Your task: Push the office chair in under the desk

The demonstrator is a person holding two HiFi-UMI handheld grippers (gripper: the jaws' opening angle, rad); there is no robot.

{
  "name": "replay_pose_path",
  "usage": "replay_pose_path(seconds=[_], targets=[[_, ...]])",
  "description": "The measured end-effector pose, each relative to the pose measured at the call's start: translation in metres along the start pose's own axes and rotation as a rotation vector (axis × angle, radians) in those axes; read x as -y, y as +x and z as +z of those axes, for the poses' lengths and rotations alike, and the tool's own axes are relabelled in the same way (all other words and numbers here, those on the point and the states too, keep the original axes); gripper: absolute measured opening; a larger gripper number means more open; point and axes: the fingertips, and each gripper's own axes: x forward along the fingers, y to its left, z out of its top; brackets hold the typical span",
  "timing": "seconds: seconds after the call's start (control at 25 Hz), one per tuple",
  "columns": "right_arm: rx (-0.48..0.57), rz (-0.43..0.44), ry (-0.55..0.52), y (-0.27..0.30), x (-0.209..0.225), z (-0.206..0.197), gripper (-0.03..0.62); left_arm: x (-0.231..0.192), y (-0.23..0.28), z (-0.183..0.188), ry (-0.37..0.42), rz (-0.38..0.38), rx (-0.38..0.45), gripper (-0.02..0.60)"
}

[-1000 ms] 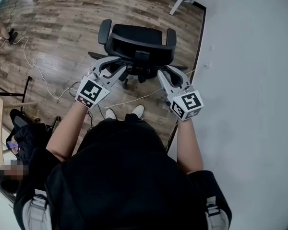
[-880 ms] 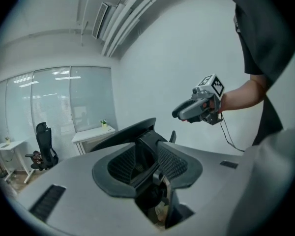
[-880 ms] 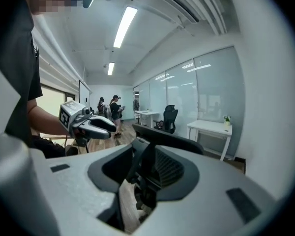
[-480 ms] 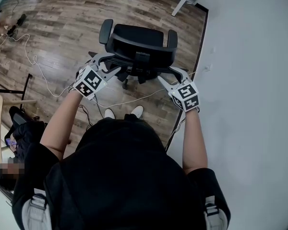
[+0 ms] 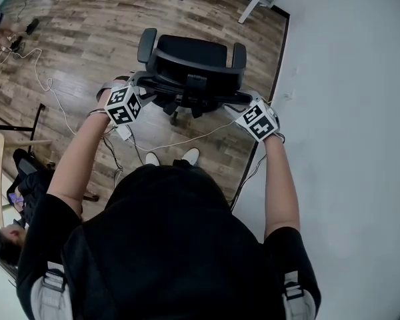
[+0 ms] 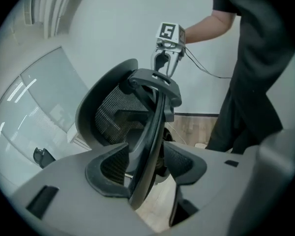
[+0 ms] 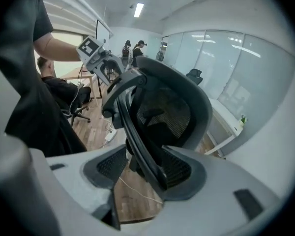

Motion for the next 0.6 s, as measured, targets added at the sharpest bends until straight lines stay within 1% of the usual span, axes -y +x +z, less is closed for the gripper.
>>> replay_pose_path(seconds=[0.2, 0.32, 0.48, 0.6], targets=[[-0.183, 0.019, -0.162, 0.015, 0.004, -0.026, 0.21, 0.004, 0.009, -0.025, 0.104, -0.062, -0.122, 0.218], [-0.273, 0.03, -0.249, 0.025, 0.006, -0.042, 0.21, 0.008, 0.018, -0.038, 0.164, -0.085, -0.204, 0.218], [-0.324, 0.028, -0.317, 0.034, 0.011, -0.048, 0.21, 0.008, 0.028, -0.042, 0.186, -0.094, -0.251, 0.216], [-0.356, 0.039, -0.369, 0.038, 0.011, -0.053, 0.207, 0.006, 0.035, -0.047, 0.227, -0.096, -0.291, 0.205]])
